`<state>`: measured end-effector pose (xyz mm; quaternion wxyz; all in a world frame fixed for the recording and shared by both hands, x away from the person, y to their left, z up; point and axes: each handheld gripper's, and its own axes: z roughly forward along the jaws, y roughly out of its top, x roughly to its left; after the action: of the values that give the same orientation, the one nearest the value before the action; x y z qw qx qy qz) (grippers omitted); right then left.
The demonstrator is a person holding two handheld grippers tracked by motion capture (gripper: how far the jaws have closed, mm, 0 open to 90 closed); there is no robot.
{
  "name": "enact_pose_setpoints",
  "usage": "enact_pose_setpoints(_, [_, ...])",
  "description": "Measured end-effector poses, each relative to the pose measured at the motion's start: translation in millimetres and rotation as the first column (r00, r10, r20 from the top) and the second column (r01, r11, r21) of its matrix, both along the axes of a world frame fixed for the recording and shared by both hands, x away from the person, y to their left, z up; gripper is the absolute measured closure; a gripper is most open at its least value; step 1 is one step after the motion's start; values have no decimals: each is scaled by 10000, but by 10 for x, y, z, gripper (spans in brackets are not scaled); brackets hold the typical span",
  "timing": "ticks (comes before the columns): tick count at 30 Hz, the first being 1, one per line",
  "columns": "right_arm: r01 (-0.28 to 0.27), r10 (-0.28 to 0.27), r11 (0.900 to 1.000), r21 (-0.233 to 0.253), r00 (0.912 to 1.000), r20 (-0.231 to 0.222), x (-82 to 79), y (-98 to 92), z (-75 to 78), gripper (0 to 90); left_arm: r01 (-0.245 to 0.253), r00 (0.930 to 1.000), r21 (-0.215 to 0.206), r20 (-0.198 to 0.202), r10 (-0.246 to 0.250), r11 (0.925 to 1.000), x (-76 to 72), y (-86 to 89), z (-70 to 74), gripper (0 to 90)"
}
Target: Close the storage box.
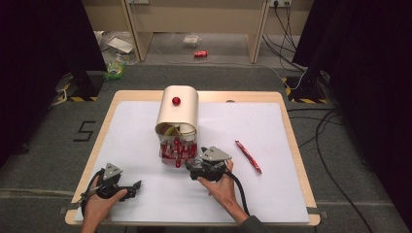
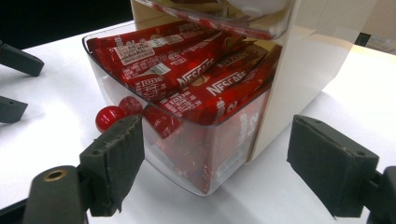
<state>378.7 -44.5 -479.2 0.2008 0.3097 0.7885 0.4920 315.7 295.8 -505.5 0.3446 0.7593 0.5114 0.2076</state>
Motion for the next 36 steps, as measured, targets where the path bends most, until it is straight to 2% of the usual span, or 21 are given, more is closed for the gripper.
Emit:
enact_pose_setpoints(7, [-7,7,10000,-65,9999,113,42,19,46,196,-3,10000,-4,5,3,10000,0,0,0,65])
enact_pose_setpoints(23, [168,-168,9999,41,9997,189,121,24,33,208,-3,10000,-4,5,3,10000,0,0,0,65])
enact_pose_setpoints(27, [235,-232,9996,-149,9995,230,139,37,51,207,-2,10000,-4,1,2,10000,0,0,0,65])
enact_pose_setpoints(36, [355,-352,9993,-99,9990,281,208,41,54,212,-2,10000,-2,9,2,10000,-1,0,0,65])
